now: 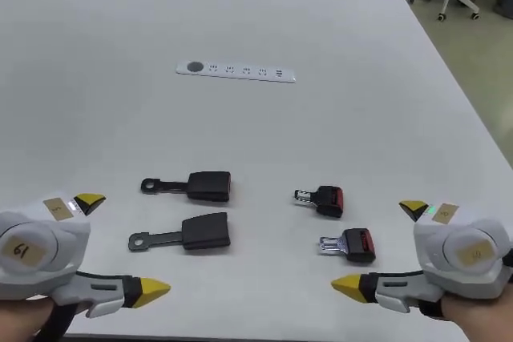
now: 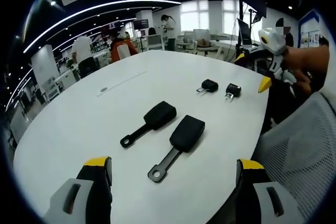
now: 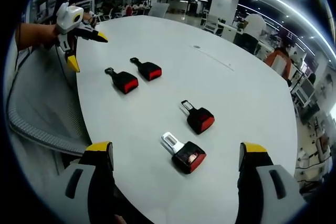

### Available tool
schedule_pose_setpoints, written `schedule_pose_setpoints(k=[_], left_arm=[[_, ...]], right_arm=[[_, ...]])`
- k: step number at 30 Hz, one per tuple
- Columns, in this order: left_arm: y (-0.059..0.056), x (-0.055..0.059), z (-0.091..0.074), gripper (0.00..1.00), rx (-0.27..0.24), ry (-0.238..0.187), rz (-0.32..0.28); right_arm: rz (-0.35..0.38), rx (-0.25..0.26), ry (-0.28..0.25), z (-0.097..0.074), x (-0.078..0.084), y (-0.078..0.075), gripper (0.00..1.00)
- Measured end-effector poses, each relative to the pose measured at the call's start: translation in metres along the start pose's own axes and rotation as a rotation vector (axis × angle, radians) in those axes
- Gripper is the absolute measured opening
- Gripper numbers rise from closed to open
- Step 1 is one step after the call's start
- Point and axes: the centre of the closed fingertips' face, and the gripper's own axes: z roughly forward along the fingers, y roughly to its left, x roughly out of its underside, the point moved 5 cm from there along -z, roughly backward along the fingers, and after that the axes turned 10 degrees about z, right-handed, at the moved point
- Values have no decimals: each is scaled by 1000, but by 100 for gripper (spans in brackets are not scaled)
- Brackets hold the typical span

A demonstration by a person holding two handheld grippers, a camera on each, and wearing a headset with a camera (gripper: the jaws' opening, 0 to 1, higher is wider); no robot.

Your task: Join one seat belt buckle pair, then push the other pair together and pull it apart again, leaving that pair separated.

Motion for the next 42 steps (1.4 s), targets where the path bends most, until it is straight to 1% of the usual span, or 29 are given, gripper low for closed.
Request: schedule_pose_setpoints(k=[2, 4, 6, 8, 11, 12, 13, 14, 15, 16, 20, 23, 25, 26, 27, 28, 29, 30, 31, 33, 35, 36, 37, 38, 40, 41, 42], left_arm=[[0, 0, 0, 100, 1, -3, 1], [2, -2, -1, 100, -13, -15, 21], [1, 0, 0, 100, 0, -12, 1], [2, 0, 0, 100, -7, -9, 12], [1, -1, 0, 100, -7, -12, 7], [2, -1, 1, 100, -8, -12, 9], [2, -1, 1, 100, -7, -10, 13], [2, -1, 1, 100, -5, -8, 23], [1, -2, 1, 100, 1, -2, 53], [1, -2, 1, 100, -1, -2, 71], [4, -5, 0, 100, -2, -23, 31], [4, -7, 0, 100, -6, -28, 26], [4, -7, 0, 100, -1, -20, 39], [4, -11, -2, 98, 0, -33, 73], [3, -14, -3, 95, 0, -41, 93], [3, -16, -4, 93, -3, -45, 90], [1, -22, -7, 93, -3, -49, 84], [1, -24, -7, 93, 1, -54, 74], [1, -22, -4, 93, 8, -58, 56], [4, -19, -1, 94, 9, -49, 54], [6, -17, 2, 95, 15, -38, 62], [6, -16, 3, 95, 18, -35, 63], [5, -18, 4, 96, 23, -30, 64], [5, -18, 5, 96, 25, -26, 65], [7, -16, 8, 96, 27, -20, 69], [11, -16, 8, 96, -8, 5, 76], [11, -16, 9, 94, 3, 9, 75]], right_arm=[[-1, -1, 0, 1, 0, 0, 100], [-5, -3, 1, 2, 1, 0, 100], [-7, -2, 1, 1, 1, 1, 100], [-10, -1, 2, 0, -1, 1, 100], [-12, -1, 1, 2, 1, -1, 100], [-14, -1, 1, 0, -1, 0, 100], [-14, 0, 1, -3, -3, 2, 100], [-15, 0, 1, -2, -2, 1, 100], [-15, 0, 1, -1, -2, 0, 100], [-16, 1, 1, 0, -1, -1, 100], [-16, -1, 2, 4, 1, -4, 100], [-16, -3, 0, 3, -1, -2, 100], [-17, -5, -1, -1, -5, 3, 100], [-18, -7, 0, -1, -5, 4, 100], [-18, -9, 1, -1, -4, 4, 100], [-18, -15, 4, 0, -4, 5, 98], [-19, -19, 7, 0, -4, 6, 95], [-21, -27, 16, 0, -2, 7, 92], [-24, -26, 19, 1, -2, 7, 91], [-27, -17, 12, 1, -3, 6, 94], [-31, -20, 14, 1, -4, 6, 93], [-35, -21, 17, 2, -4, 6, 91], [-41, -34, 30, 7, 1, 3, 88], [-43, -35, 33, 7, 2, 2, 86], [-62, -34, 30, 9, 2, 0, 85], [-65, -38, 34, 9, 3, 0, 85], [-65, -37, 34, 7, 1, 2, 84]])
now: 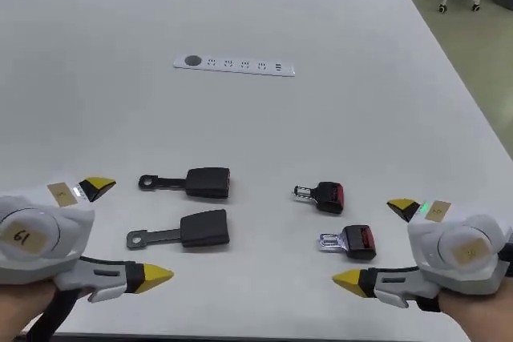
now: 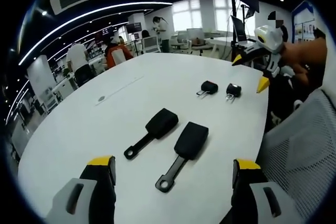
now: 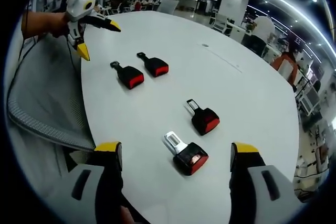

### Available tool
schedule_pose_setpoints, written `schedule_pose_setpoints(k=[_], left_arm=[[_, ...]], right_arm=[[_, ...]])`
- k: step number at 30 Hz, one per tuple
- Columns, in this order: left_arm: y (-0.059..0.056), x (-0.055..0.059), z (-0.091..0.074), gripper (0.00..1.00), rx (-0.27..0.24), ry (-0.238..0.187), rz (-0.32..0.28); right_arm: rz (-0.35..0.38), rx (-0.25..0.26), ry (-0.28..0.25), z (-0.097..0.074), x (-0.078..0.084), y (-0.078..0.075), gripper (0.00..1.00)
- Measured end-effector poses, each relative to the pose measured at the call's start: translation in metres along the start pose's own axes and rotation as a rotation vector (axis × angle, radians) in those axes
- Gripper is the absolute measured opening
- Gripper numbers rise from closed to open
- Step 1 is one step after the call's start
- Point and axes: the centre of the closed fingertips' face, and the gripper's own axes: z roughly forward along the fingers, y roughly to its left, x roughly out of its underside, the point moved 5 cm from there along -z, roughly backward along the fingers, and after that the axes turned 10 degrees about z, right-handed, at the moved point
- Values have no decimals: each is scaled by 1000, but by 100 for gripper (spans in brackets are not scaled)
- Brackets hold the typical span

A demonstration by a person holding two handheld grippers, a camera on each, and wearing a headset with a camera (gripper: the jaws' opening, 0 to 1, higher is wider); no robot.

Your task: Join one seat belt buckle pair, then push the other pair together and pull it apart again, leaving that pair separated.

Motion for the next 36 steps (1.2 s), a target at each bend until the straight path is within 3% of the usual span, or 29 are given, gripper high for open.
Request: schedule_pose_setpoints(k=[2, 7, 13, 16, 22, 26, 28, 33, 36], left_arm=[[-2, 1, 3, 88, 32, 13, -18], [1, -2, 9, 91, 44, 17, 21], [-3, -3, 21, 91, 96, 31, 46], [-4, -7, 27, 88, 121, 39, 61], [-1, -4, 40, 81, 158, 45, 75], [-3, -5, 49, 77, 193, 66, 90], [-3, 1, 58, 77, 204, 85, 106], [-4, -6, 66, 74, 243, 94, 119], [-5, -8, 73, 75, 258, 99, 118]], right_arm=[[8, -9, -4, 2, 1, -1, 83], [-16, -21, 13, -1, -1, 2, 79], [-40, -36, 35, 11, 9, -10, 77], [-66, -43, 61, 14, 10, -11, 76], [-102, -83, 82, 19, 11, -14, 71], [-110, -98, 90, 25, 13, -20, 66], [-129, -115, 97, 26, 12, -19, 63], [-142, -155, 121, 32, 15, -22, 50], [-163, -167, 143, 37, 19, -24, 50]])
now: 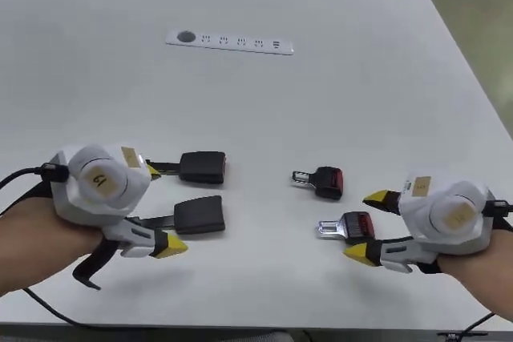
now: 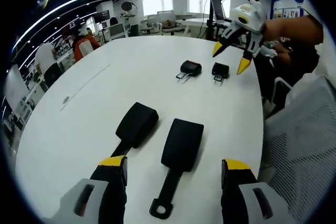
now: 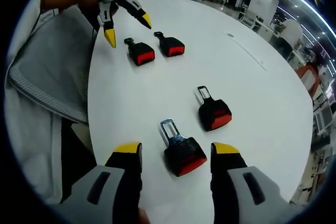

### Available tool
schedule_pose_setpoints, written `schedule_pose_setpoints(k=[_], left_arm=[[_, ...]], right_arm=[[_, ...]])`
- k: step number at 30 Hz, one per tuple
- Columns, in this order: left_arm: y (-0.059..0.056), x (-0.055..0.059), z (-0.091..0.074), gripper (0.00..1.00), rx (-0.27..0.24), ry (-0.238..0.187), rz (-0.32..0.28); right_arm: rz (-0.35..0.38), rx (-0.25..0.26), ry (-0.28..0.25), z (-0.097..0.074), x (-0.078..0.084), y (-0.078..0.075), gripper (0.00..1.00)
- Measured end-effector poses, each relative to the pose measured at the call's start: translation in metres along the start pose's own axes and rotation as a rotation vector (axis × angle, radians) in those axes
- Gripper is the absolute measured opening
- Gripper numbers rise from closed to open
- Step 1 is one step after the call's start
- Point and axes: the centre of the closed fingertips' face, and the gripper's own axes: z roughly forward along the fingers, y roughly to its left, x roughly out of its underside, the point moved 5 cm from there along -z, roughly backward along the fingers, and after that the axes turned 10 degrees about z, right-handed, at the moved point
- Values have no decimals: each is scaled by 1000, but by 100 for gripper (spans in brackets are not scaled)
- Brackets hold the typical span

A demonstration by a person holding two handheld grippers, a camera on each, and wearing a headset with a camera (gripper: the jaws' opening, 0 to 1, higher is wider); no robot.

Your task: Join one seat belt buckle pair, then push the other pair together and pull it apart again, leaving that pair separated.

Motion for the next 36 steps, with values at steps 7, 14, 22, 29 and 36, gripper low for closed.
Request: schedule_pose_setpoints(k=[7, 14, 22, 29, 36], left_arm=[[-3, -2, 12, 64, 53, 13, 8], [4, 2, 20, 53, 90, 30, 5], [5, -4, 28, 44, 126, 35, 55], [0, -5, 35, 41, 176, 44, 115], [-4, -7, 37, 35, 223, 53, 188]], right_arm=[[-34, -24, 36, 3, 3, -3, 47], [-69, -44, 79, 13, 12, -13, 46], [-120, -94, 112, 19, 15, -16, 40], [-133, -111, 138, 19, 17, -17, 38], [-147, -122, 151, 22, 20, -19, 37]])
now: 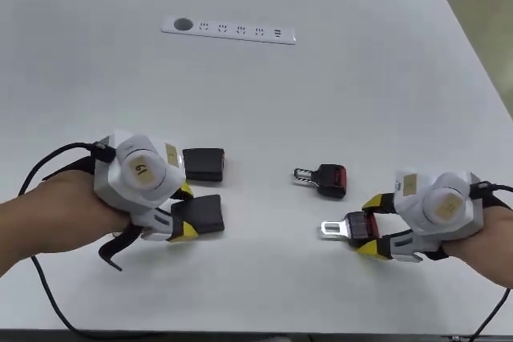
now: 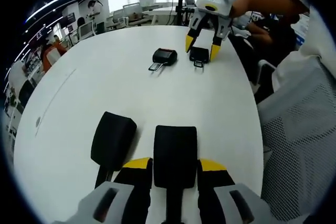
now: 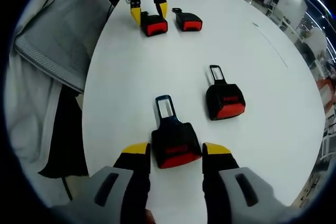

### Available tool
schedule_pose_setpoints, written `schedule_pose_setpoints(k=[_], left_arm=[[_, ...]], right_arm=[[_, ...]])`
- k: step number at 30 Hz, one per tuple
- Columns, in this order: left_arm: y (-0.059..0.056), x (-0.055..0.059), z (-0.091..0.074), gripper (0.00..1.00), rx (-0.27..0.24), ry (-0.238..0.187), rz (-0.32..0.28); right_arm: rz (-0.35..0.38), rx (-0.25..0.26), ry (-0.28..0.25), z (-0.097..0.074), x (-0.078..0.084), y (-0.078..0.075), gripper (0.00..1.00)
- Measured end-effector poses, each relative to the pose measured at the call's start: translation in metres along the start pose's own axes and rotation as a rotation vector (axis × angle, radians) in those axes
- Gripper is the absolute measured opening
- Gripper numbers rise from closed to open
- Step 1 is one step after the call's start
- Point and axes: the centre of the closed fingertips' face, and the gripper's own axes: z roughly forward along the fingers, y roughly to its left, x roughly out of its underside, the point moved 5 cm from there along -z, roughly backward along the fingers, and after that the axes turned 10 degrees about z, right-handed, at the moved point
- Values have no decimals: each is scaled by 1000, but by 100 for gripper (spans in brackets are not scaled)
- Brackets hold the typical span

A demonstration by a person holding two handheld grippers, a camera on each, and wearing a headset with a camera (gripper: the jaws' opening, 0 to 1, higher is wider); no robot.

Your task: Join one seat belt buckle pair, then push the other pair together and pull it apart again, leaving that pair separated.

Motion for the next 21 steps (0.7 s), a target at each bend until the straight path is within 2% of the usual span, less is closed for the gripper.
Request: schedule_pose_setpoints(k=[4, 10, 15, 19, 21], left_arm=[[1, 3, 0, 34, 15, 3, 24], [-1, 4, 0, 33, 42, 17, 96], [-3, 2, 0, 33, 64, 44, 133], [-2, 4, 2, 33, 68, 53, 145], [-1, 6, 4, 34, 70, 57, 129]], right_arm=[[-14, -7, -1, 3, 0, -1, 36], [-7, -19, -9, 1, -1, 0, 35], [1, -27, -6, 2, 0, -2, 35], [13, -33, -3, 3, 0, -2, 35], [14, -35, -4, 3, 0, -2, 35]])
